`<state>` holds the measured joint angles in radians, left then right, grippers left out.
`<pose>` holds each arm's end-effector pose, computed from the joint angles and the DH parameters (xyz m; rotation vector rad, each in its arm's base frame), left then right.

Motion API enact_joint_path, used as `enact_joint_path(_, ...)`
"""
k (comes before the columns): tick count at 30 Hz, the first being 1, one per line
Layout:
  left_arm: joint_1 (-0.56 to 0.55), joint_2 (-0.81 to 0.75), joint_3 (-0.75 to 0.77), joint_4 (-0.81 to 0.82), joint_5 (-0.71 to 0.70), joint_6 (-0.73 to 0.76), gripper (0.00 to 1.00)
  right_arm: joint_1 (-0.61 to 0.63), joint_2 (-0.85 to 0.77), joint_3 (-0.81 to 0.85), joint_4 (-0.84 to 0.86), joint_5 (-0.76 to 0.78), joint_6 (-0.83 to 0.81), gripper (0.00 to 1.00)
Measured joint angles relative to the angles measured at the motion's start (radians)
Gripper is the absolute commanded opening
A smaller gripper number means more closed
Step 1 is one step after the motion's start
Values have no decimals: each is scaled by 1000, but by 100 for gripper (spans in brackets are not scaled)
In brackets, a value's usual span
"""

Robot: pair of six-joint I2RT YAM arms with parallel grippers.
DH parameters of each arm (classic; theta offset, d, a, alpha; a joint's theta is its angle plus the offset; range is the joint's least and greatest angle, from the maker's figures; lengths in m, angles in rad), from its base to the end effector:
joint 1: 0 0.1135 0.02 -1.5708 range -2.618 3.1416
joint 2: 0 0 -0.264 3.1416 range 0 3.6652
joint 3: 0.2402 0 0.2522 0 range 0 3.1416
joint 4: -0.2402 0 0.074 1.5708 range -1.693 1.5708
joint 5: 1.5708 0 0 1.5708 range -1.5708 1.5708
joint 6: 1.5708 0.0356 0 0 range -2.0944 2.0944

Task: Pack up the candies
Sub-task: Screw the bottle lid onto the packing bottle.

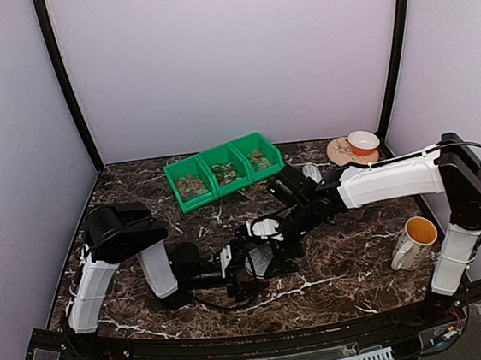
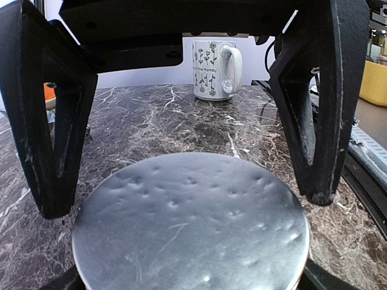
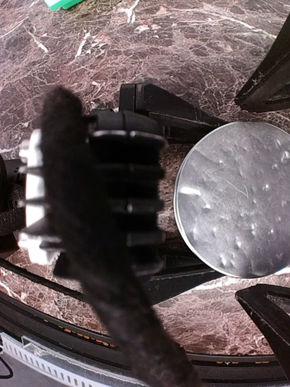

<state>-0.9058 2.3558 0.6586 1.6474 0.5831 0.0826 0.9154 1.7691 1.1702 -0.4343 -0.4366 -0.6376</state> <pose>0.1936 -0.2787 0.0445 1.2064 1.2384 -1.0900 0.2090 0.2966 0.1925 -1.9297 1.7383 0.6684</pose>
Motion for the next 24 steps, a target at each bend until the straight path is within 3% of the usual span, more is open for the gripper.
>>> enact_joint_path(24,-3,0,-1,1,-53,-5,90,4,-3,-45,66,23,120,85)
